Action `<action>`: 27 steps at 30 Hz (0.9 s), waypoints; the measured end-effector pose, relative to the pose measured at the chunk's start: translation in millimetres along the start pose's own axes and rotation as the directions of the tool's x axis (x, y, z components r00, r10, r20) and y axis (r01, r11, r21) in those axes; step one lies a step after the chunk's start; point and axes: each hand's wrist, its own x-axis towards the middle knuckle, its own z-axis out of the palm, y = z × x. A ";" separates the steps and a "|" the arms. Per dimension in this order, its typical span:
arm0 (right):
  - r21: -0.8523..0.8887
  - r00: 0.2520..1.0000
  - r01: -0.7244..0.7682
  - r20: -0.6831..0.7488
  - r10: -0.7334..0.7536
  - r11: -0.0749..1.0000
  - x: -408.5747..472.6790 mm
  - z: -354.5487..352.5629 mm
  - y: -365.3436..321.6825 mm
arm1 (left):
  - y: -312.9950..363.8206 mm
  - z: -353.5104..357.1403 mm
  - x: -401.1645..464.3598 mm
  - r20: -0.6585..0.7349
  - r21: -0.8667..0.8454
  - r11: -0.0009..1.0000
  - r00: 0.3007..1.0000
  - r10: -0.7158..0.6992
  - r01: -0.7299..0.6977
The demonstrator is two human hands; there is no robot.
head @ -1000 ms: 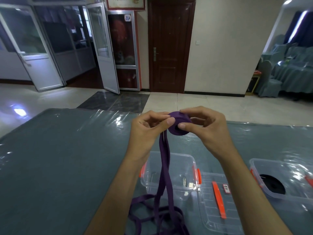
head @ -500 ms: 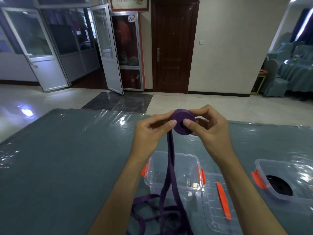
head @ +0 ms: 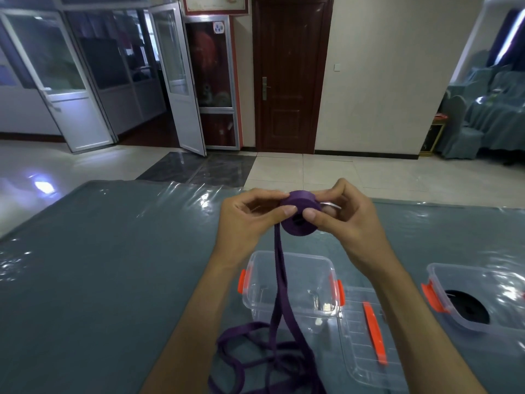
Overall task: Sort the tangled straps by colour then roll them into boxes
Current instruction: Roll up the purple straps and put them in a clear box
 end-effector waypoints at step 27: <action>-0.092 1.000 0.012 -0.024 -0.014 0.996 5.2 -4.7 -7.0 | 2.7 14.1 3.4 -0.129 -0.032 0.999 0.992 0.008 -0.012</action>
